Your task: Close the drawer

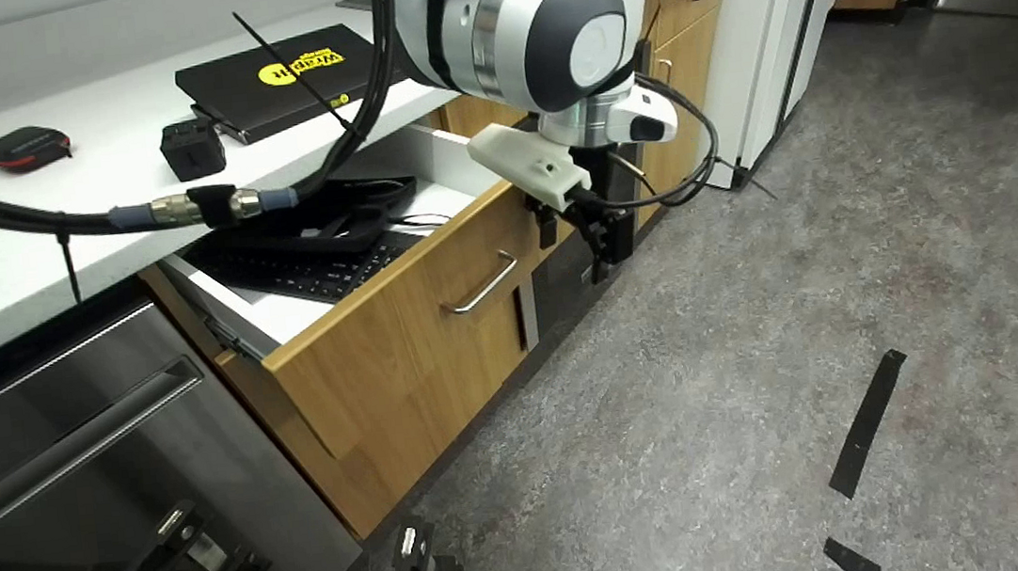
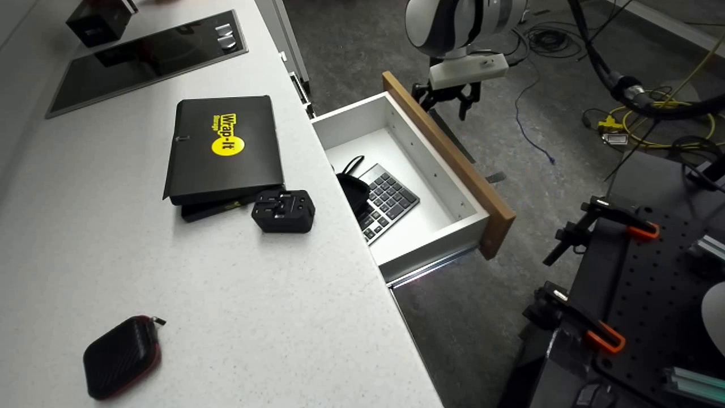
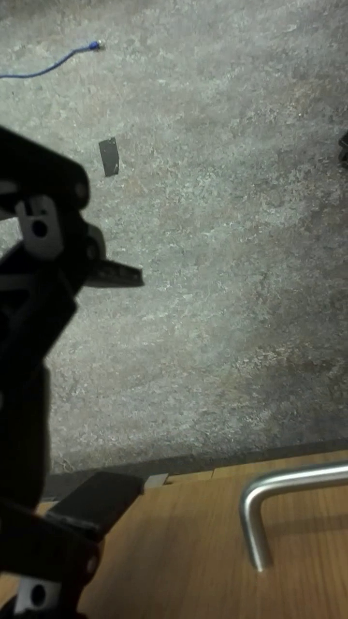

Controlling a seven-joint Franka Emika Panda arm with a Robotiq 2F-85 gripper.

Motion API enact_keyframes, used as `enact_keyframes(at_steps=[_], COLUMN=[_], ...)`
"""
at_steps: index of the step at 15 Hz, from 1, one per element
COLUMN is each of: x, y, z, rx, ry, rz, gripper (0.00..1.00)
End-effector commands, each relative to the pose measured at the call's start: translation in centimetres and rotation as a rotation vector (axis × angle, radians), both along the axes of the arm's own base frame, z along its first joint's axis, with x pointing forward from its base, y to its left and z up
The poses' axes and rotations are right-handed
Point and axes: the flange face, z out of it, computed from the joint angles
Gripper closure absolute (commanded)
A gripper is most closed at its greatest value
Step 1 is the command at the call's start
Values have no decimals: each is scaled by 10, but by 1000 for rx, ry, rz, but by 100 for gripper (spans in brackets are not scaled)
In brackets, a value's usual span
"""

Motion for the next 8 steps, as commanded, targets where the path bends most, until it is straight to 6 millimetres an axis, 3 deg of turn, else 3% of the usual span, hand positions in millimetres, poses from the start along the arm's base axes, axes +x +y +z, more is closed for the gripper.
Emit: enact_keyframes(at_steps=[1,8], x=[8,9], y=[7,8], z=[-1,-3], rx=[9,4], ry=[2,8], rz=[11,16], gripper=[0,0])
